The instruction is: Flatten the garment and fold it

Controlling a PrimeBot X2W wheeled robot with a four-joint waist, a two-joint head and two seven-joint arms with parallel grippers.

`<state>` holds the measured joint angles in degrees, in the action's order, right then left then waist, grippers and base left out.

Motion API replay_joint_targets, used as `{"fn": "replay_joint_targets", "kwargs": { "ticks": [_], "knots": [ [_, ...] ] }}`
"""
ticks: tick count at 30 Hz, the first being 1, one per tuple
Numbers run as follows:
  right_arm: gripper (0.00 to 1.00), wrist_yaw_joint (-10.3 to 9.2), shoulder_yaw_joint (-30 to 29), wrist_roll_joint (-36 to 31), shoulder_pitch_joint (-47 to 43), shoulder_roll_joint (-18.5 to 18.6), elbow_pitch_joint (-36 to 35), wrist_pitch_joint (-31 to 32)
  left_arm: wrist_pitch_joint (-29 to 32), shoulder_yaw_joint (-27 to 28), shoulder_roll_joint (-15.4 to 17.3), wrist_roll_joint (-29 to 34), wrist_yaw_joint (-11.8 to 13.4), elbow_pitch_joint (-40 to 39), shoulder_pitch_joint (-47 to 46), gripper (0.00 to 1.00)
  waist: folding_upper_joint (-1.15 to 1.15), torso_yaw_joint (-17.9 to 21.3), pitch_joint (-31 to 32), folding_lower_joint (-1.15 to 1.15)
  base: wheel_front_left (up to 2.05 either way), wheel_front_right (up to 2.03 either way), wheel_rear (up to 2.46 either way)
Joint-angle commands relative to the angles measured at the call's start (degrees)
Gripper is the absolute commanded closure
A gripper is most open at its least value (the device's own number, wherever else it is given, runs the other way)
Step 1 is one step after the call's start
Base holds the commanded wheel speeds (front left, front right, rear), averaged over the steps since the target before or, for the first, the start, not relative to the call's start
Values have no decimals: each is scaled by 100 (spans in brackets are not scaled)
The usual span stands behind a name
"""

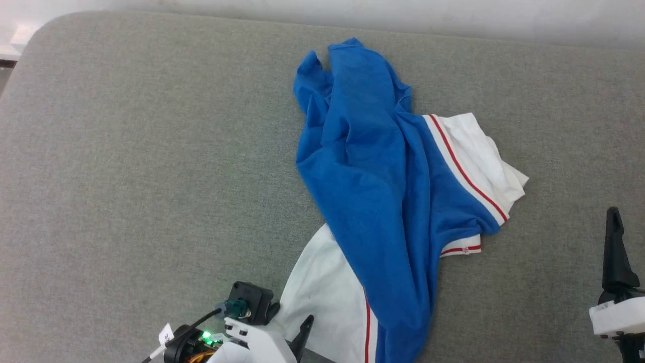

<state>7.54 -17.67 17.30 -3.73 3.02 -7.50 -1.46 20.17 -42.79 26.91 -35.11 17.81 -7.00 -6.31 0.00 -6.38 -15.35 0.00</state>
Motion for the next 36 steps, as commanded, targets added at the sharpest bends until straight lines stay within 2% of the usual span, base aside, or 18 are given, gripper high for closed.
{"fn": "replay_joint_targets", "kwargs": {
  "ticks": [1,7,8,9,10,12,14,19,24,30,36],
  "knots": [
    [0,-5,25,2,62,-14,-32,24,71,-42,-3,-5,-43,202,-34,0,0,25,-8,0,0,0,0],
    [0,-5,45,-8,58,-14,-30,31,297,-226,-65,-31,-126,724,-76,0,0,100,4,0,0,0,0],
    [0,-5,44,-9,57,-14,-30,31,375,-282,-92,-80,-188,797,-72,9,0,109,7,0,0,0,0],
    [0,-5,44,-10,55,-14,-30,31,431,-334,-122,-123,-258,855,-74,62,0,119,10,0,0,0,0],
    [0,-5,46,-12,53,-14,-30,32,460,-373,-156,-166,-321,908,-74,100,0,129,14,0,0,0,0],
    [0,-5,47,-13,54,-14,-29,36,467,-414,-215,-238,-421,1012,-76,100,0,151,25,0,0,0,0],
    [0,-5,44,-13,50,-14,-26,36,270,-331,-281,-245,-405,1090,-101,100,0,165,49,0,0,0,0],
    [0,-5,18,-13,-4,-14,-2,38,-521,133,-377,-177,-56,1020,-97,100,0,166,158,0,0,0,0],
    [0,-5,-5,-5,-62,-14,21,40,-1082,737,-322,-400,179,397,59,100,0,101,285,0,0,0,0],
    [0,-5,-44,6,-144,-14,15,32,-1536,1634,-6,-638,727,-522,617,100,0,-60,372,0,0,0,0],
    [0,-5,-112,-25,-184,-14,-52,69,-1837,2576,435,-788,1429,-800,1634,100,0,-254,382,0,0,0,0]
  ]
}}
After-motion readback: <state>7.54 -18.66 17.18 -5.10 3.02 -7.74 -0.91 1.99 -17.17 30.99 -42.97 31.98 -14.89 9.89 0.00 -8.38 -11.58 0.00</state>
